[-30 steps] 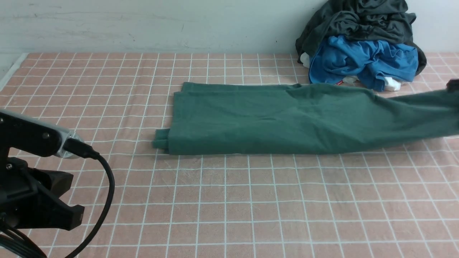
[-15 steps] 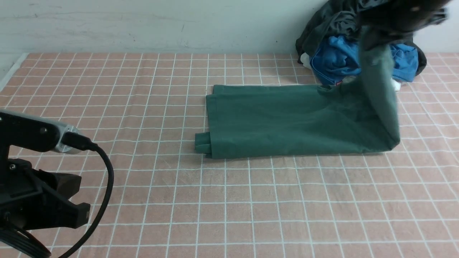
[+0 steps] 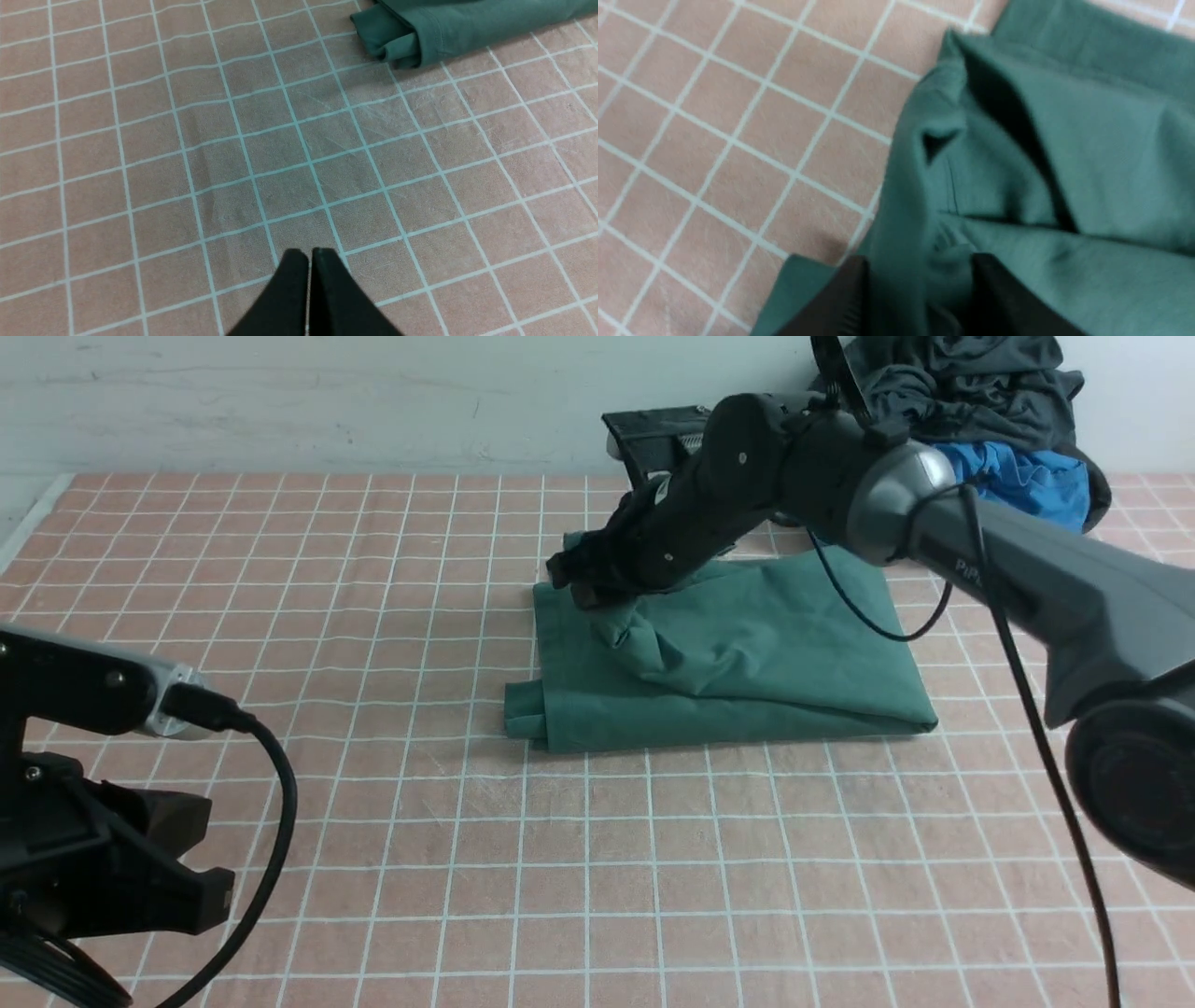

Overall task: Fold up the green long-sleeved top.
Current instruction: Use the right arm to drag the right edge of the fabric to the left and folds it over the left edge

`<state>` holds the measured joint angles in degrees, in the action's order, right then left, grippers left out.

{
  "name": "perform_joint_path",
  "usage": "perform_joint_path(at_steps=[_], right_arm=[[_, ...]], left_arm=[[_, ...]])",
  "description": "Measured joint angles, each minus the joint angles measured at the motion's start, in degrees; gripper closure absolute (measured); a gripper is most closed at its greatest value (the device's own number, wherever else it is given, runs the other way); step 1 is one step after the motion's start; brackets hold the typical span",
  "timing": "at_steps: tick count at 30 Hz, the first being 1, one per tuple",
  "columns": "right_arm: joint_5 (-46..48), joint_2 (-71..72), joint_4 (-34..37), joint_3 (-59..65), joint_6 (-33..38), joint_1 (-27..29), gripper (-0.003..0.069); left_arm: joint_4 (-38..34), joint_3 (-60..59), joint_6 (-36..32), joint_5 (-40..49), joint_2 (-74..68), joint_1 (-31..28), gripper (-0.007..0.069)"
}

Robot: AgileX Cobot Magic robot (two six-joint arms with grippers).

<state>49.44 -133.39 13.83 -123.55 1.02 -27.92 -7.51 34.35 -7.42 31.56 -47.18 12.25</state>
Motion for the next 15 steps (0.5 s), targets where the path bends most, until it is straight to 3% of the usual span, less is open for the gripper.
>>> perform_joint_path(at_steps=[1,5,9,12,15], right_arm=[[-0.29,1.1,-0.51,0.0,0.29,0.06,0.026],[0.43,4.55,-3.62,-0.15,1.55,0.37,0.0177],[3.7,5.69,-7.67,-0.35,1.74,0.66,0.0199],[7.68,2.88,-9.1,-0.35,1.41,0.72,0.0323],[8.97,-1.64,-4.5,-0.35,1.13,0.17,0.0463]], left_arm=[[0.02,0.0,0.0,0.12,0.56,0.0,0.0627],[0.13,0.52,-0.23,0.47,4.98,0.0,0.0627],[0.31,0.63,-1.49,-0.05,10.04,0.0,0.0627],[0.31,0.43,-3.74,-1.04,15.45,0.0,0.0627],[0.25,-1.31,-5.04,-3.58,18.92,0.0,0.0627]])
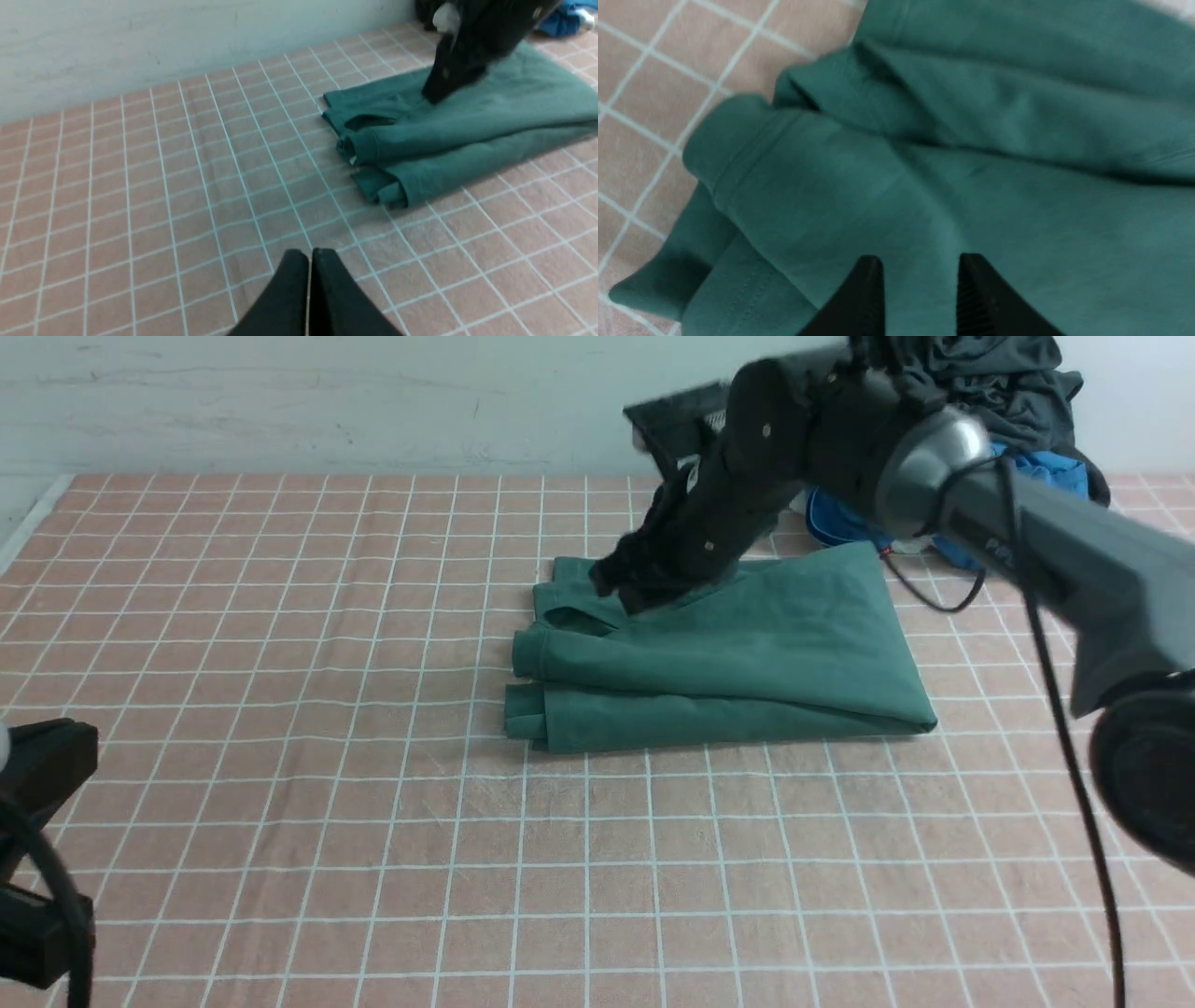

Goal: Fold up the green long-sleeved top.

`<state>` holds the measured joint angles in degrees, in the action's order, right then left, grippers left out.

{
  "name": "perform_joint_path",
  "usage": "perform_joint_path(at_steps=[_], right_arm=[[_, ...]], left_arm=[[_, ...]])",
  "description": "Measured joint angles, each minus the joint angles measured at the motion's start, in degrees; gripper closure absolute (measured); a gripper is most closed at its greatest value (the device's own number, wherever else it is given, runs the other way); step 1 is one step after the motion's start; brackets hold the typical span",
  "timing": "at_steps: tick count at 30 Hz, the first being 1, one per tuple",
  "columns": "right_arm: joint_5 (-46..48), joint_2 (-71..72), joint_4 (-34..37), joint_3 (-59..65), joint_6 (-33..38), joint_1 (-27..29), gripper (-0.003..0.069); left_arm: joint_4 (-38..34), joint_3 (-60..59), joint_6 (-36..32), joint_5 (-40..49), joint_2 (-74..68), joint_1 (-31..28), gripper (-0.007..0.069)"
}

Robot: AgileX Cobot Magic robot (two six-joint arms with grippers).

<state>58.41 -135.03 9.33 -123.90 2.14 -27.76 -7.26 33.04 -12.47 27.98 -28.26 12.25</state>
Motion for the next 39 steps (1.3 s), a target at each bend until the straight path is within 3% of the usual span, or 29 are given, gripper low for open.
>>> perform_joint_path(at_steps=[2,4,6,10,16,20,25,31,34,35,36,39], right_arm=[[-0.31,-1.91,1.88,0.12,0.64,-0.47,0.0525],[-2.99,-4.64,5.74,0.25,3.32,-2.96,0.0634],[-4.92,-4.65,6.08,0.22,4.62,-4.44,0.0659],[-5.19,-1.82,1.94,-2.54,4.91,-6.83,0.0671],[7.75,8.17,-12.7,-10.13,4.78,-7.04,0.0672],[11.04,19.34,-16.88,-7.46,3.25,-6.93,0.0671],[12.2,38.76,-19.79,7.43,2.94,-6.93,0.0673],[12.39,61.24,-21.05,33.58,-1.13,-6.93,0.0673],[0.99,77.19,-21.17,56.55,-7.32,-6.93,0.0673],[-0.07,77.19,-21.19,56.55,-7.7,-6.93,0.0673],[-9.31,85.25,-21.22,68.93,-11.2,-6.93,0.0673],[-28.42,97.32,-21.36,88.19,-16.12,-6.93,0.0673]], left_arm=[[0.0,-1.1,-0.02,-1.05,1.42,0.0,0.0627],[0.0,-3.99,-0.09,-4.5,4.78,0.0,0.0627],[0.0,-5.79,-0.13,-7.1,6.92,0.0,0.0627],[0.0,-9.34,-0.15,-11.48,11.47,0.0,0.0627],[0.0,-13.96,-0.15,-14.7,18.75,0.0,0.0627],[0.0,-15.62,-0.15,-15.38,22.84,0.0,0.0627],[0.0,-16.92,-0.15,-15.89,25.67,0.0,0.0627],[0.0,-17.63,-0.15,-15.78,25.86,0.0,0.0627],[0.0,-17.63,-0.15,-15.78,25.91,0.0,0.0627],[0.0,-17.63,-0.15,-15.78,25.91,0.0,0.0627],[0.0,-17.63,-0.15,-15.78,25.91,0.0,0.0627],[0.0,-17.63,-0.15,-15.78,25.91,0.0,0.0627]])
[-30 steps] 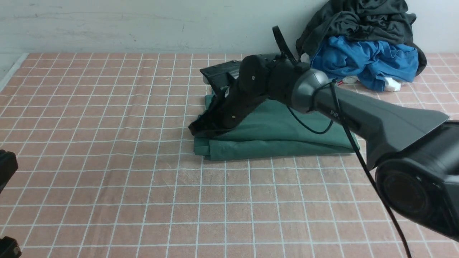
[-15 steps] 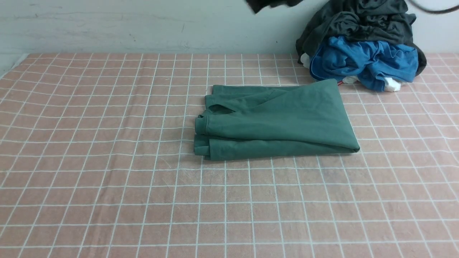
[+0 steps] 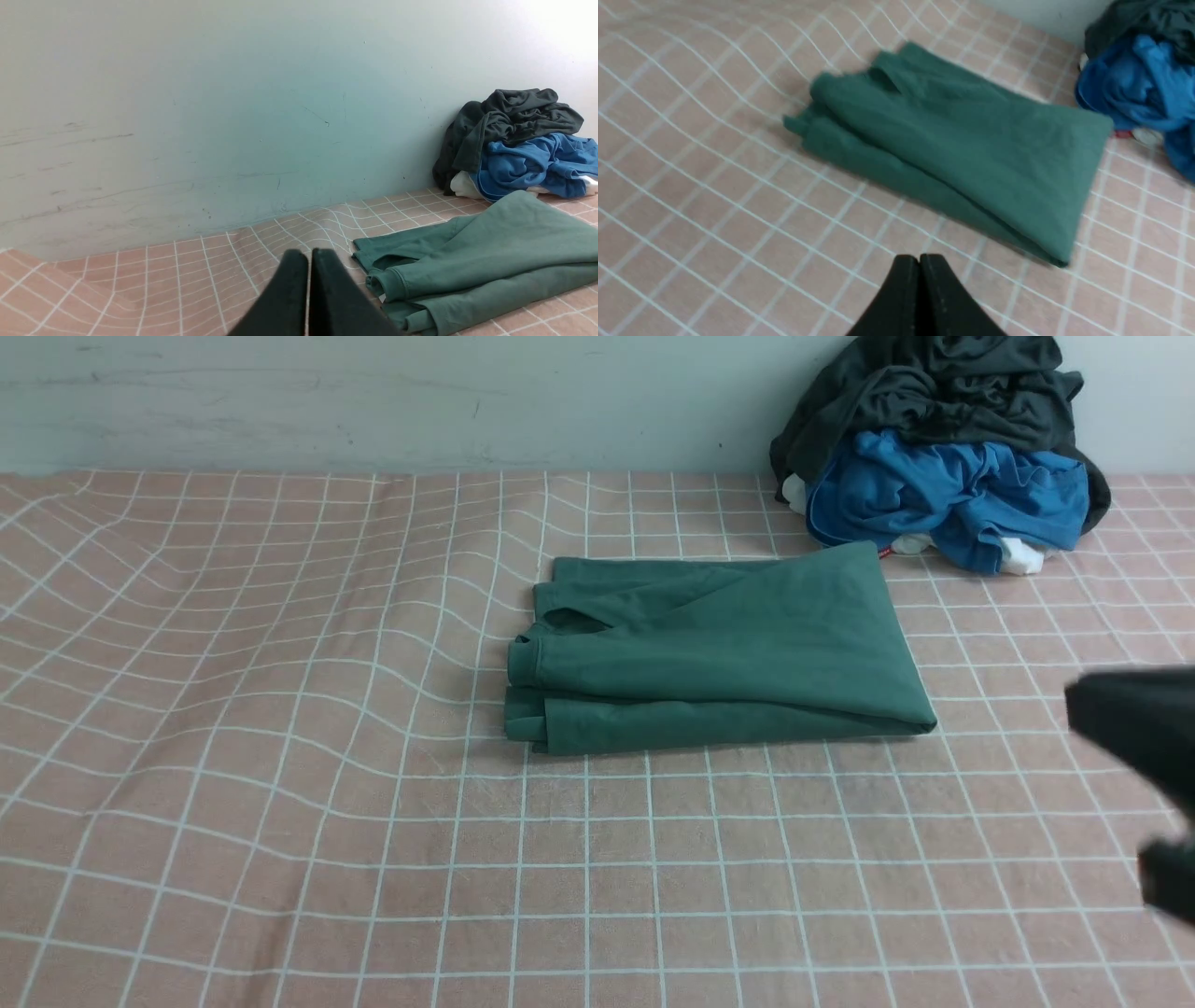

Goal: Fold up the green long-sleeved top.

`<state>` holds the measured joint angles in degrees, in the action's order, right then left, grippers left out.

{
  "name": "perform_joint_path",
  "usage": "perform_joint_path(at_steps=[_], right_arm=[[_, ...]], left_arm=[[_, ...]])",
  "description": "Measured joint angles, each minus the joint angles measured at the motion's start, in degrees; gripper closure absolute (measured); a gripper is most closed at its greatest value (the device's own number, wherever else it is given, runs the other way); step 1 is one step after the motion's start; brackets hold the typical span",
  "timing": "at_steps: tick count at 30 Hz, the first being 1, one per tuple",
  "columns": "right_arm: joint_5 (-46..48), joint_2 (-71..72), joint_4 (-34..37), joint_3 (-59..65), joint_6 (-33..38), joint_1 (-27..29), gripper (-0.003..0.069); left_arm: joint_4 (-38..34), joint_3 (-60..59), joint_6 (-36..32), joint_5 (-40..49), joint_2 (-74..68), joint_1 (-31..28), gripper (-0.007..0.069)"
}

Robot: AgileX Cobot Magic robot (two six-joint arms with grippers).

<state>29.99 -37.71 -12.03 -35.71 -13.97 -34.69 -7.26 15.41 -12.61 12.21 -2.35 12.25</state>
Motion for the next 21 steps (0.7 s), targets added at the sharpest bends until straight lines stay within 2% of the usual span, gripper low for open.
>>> perform_joint_path(at_steps=[4,10,15,19,21], right_arm=[[-14.39,10.0,-0.18,15.79,-3.35,0.0,0.0673],[-18.54,22.9,-0.41,28.44,-4.96,0.0,0.0673],[-15.41,31.83,-0.48,31.4,-6.26,0.0,0.0673],[-5.33,36.19,-0.58,33.56,-6.64,0.0,0.0673],[-4.04,36.55,-0.77,34.18,-6.77,0.0,0.0673]], left_arm=[[0.0,0.0,0.0,0.0,0.0,0.0,0.0627],[0.0,0.0,0.0,0.0,0.0,0.0,0.0627],[0.0,0.0,0.0,0.0,0.0,0.0,0.0627],[0.0,0.0,0.0,0.0,0.0,0.0,0.0627],[0.0,0.0,0.0,0.0,0.0,0.0,0.0627]])
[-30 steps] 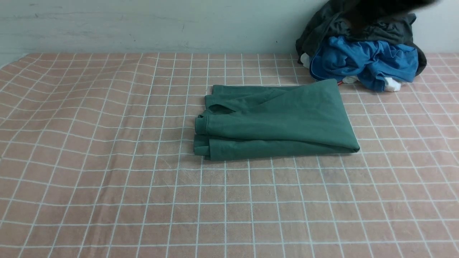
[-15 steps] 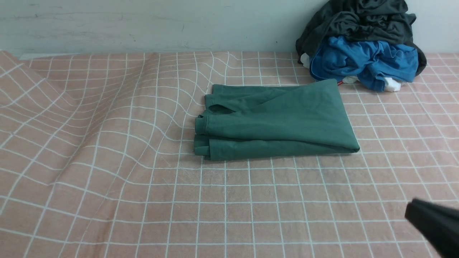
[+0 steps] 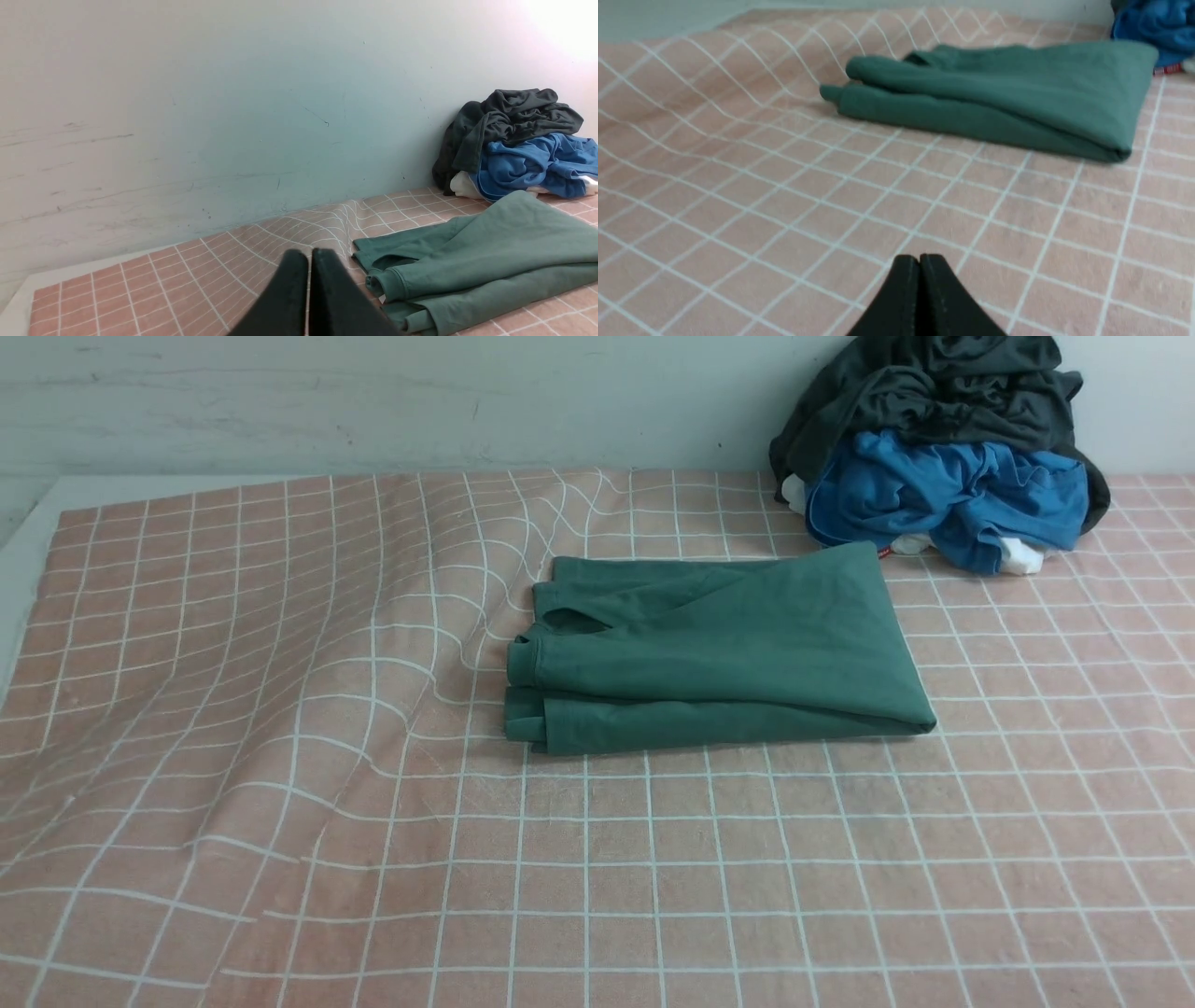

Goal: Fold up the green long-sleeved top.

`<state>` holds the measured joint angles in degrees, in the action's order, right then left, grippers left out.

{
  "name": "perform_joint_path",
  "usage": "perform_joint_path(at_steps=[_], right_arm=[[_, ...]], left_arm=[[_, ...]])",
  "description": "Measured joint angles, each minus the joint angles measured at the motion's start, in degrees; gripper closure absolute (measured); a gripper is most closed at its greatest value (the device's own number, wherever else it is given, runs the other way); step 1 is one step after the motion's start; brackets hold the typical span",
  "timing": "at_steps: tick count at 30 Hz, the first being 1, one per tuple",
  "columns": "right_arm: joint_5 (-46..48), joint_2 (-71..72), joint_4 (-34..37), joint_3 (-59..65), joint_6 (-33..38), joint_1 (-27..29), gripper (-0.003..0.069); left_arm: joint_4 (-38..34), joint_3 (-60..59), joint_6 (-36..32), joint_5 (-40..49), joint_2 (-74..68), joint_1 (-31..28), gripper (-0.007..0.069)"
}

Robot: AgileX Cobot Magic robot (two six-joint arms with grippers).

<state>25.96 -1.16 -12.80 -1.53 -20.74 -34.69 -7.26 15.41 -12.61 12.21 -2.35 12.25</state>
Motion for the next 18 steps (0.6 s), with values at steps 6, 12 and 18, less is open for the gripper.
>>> perform_joint_path(at_steps=[6,12,18], right_arm=[[-3.81,1.59,-1.06,2.54,-0.12,2.4,0.0673],[-5.26,1.77,7.75,2.8,7.65,17.89,0.0673],[-5.27,1.77,9.4,2.79,17.08,29.27,0.0673]], left_arm=[[0.0,-0.05,0.0,0.0,0.0,0.0,0.0627],[0.0,-0.05,0.0,0.0,0.0,0.0,0.0627],[0.0,-0.05,0.0,0.0,0.0,0.0,0.0627]])
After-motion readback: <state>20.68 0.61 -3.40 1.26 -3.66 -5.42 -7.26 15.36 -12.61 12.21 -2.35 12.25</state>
